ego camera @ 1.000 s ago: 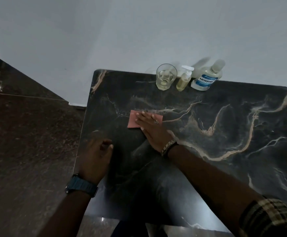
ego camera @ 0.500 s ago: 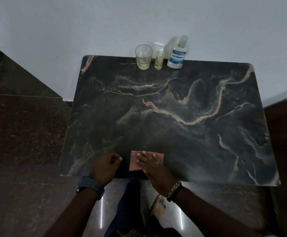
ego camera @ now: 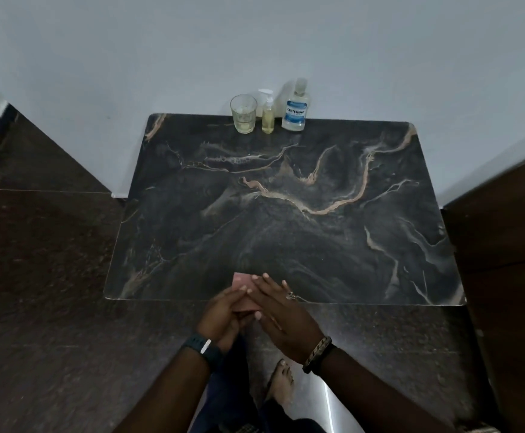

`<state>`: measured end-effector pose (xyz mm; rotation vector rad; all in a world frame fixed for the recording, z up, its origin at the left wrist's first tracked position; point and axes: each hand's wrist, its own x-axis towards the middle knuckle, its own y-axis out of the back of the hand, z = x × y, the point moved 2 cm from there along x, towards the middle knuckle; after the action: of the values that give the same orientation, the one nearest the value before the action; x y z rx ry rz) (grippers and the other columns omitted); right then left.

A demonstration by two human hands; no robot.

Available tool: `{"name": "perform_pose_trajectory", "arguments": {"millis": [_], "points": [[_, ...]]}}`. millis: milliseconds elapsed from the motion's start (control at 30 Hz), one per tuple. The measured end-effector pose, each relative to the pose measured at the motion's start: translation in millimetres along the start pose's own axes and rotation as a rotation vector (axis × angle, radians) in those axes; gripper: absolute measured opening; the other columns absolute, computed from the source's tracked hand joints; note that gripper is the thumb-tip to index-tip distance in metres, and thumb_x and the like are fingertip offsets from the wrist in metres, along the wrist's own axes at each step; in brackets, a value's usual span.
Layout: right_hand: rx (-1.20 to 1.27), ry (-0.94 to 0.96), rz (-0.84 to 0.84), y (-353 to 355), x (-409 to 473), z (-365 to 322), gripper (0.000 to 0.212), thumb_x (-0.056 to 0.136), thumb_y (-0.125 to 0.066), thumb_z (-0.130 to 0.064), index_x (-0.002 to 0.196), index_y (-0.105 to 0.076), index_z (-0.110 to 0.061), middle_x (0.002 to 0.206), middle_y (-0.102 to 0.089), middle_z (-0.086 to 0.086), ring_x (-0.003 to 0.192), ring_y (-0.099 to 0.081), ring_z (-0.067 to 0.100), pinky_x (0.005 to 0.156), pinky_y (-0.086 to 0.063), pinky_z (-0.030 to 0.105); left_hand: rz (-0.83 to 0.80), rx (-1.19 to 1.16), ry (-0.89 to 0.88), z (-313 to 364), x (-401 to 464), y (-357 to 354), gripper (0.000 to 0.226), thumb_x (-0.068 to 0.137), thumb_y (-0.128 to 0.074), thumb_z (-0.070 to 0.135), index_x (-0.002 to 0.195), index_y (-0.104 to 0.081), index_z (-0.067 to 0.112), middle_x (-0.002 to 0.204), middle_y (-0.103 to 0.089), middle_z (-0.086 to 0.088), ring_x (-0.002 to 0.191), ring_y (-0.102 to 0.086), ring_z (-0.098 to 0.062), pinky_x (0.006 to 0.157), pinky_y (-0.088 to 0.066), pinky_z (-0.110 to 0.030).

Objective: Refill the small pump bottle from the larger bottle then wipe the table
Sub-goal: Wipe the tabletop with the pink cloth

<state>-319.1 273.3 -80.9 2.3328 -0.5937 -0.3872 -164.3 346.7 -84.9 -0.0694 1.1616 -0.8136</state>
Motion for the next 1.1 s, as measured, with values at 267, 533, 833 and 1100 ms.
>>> {"name": "perform_pose_trajectory", "arguments": {"millis": [267,533,833,1100], "points": [[0.983,-0.643,0.387,53.7,58.6,-6.9,0.050,0.092,-0.071,-0.055,0.139,-0.064,-0.038,0.135,-0.068,-0.019,0.127,-0.065,0.007,0.098,-0.060,0.026,0.002,0.030,-0.180,99.1,-22.0,-29.8,0.032,0.100,-0.066,0.019,0.131,-0.071,0.011,0.124,-0.077,-0.017,0.115,-0.073,-0.032,0.087,-0.067,-0.041],[0.954,-0.558,0.433,97.3,223.5,-28.8,0.033,0.091,-0.076,0.004,0.108,-0.072,-0.024,0.093,-0.082,-0.005,0.089,-0.077,0.010,0.074,-0.062,0.022,0.061,0.193,-0.295,220.4,37.8,-35.2,0.040,0.097,-0.067,-0.003,0.135,-0.064,0.012,0.126,-0.074,-0.019,0.097,-0.079,-0.030,0.070,-0.068,-0.034],[0.855,-0.665,0.527,141.6,371.8,-1.6,0.042,0.098,-0.073,-0.009,0.139,-0.062,-0.008,0.127,-0.072,0.006,0.121,-0.068,0.024,0.111,-0.055,0.046,0.100,0.249,-0.423,385.2,180.2,-76.2,0.047,0.100,-0.060,-0.009,0.144,-0.056,0.008,0.140,-0.063,-0.021,0.112,-0.069,-0.036,0.070,-0.067,-0.030],[0.899,-0.798,0.631,152.8,357.4,54.5,0.014,0.100,-0.068,-0.007,0.109,-0.075,-0.016,0.109,-0.080,0.007,0.103,-0.077,0.025,0.088,-0.065,0.035,0.205,0.345,-0.354,444.0,284.4,-97.1,0.053,0.102,-0.053,-0.012,0.151,-0.051,0.007,0.146,-0.059,-0.021,0.121,-0.065,-0.039,0.091,-0.061,-0.041]]}}
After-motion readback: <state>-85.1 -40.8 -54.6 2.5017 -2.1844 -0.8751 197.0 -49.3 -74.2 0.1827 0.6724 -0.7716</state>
